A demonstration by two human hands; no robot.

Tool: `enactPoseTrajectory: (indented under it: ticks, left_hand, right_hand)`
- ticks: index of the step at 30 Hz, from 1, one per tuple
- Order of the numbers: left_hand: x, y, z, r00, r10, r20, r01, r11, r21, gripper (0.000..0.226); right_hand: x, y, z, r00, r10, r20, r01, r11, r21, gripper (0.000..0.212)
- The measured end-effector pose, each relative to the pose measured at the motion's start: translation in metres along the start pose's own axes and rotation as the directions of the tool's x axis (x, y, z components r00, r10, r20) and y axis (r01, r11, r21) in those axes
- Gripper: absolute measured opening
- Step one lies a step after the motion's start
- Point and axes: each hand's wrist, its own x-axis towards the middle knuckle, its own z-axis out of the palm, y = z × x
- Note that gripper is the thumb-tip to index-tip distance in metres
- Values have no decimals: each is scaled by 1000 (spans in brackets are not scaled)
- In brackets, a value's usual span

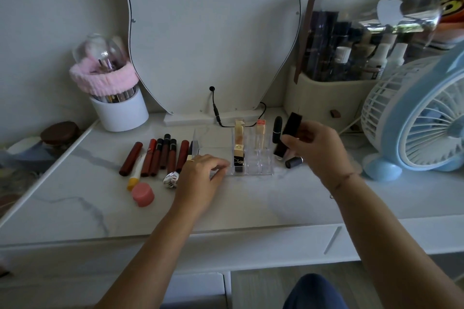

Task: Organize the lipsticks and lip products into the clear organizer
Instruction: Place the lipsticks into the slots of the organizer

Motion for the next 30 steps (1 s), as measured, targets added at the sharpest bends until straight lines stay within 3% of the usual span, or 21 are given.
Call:
enactPoseTrajectory:
  ticks: [7, 12, 19, 30]
  left_hand:
    - [-1, -1, 1, 1000, -13, -9, 13, 1000, -20, 15]
    - [0, -3, 2, 1000, 6, -3, -6, 1000, -16, 15]
    - [0, -4, 2, 1000, -2, -3, 2, 1000, -18, 15]
    - [0, -3, 3, 1000, 0, -22, 0, 1000, -5, 16]
  right_hand:
    - [40, -33, 42, 976, -162, 144, 176, 980, -92, 22]
    - [53, -35, 54, 952, -151, 266, 212, 953, -217, 22]
    - [57, -33, 47, 923, -188, 335, 288, 917, -277, 33]
    - [54, -25, 55, 916, -197, 349, 306, 906, -293, 26]
